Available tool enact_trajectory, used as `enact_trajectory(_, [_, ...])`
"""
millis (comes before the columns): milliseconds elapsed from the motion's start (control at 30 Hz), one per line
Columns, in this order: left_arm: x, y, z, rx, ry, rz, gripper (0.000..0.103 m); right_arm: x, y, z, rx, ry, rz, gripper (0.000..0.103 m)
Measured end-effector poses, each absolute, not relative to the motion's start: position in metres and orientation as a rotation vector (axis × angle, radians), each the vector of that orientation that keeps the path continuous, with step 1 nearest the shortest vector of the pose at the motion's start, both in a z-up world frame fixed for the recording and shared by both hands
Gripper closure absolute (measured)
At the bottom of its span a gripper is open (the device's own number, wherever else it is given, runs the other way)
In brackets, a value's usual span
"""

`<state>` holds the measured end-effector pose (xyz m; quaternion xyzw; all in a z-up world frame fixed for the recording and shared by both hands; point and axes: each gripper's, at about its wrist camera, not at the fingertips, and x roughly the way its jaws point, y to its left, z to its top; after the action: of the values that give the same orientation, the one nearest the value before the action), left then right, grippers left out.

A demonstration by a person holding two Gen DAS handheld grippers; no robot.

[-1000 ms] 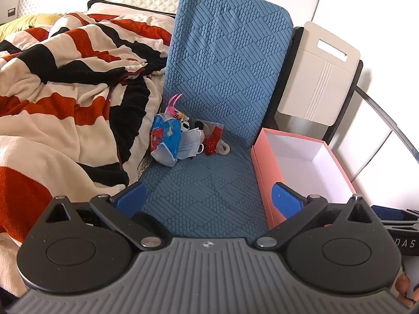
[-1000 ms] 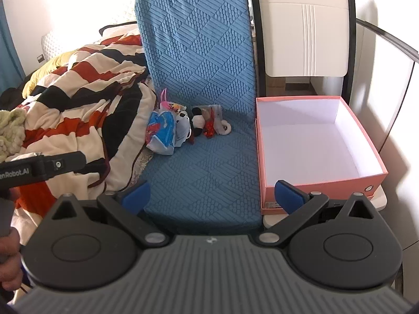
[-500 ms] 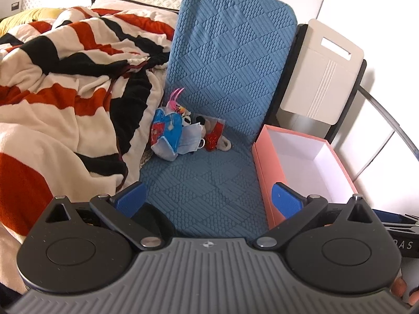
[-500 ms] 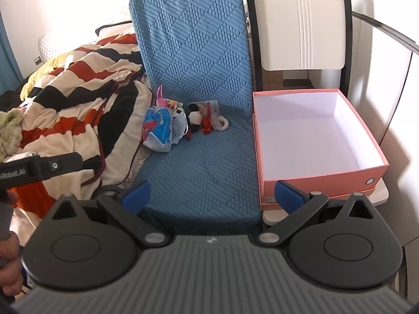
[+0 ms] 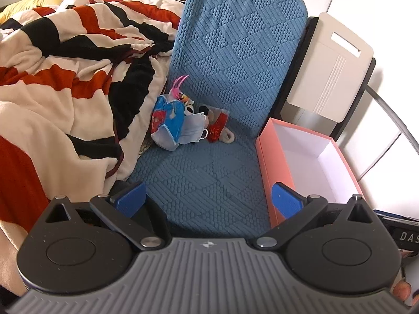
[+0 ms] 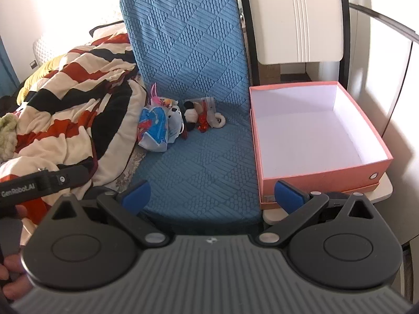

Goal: Organize soft objects

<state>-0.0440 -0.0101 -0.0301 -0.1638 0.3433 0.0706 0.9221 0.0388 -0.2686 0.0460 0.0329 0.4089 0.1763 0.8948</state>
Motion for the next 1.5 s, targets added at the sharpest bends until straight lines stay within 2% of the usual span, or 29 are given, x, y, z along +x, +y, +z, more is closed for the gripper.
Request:
enact_trajectory(1133, [0.075, 0.04, -0.073, -0.343, 0.764, 0.263, 0.0, 0.154, -0.224, -0.006, 0.092, 0.967, 0.472, 0.0])
enact_trajectory(1400, [0.101, 0.056, -0.089, -0.349, 0.76, 0.285, 0.0, 0.183, -0.204, -0.019, 0.091, 0.981, 0.489, 0.008])
enact_trajectory(1500, [0.109, 0.062, -0.094, -0.354, 0.753, 0.29, 0.0, 0.193, -0.196, -0.024, 0.084, 0.991, 0.492, 0.016])
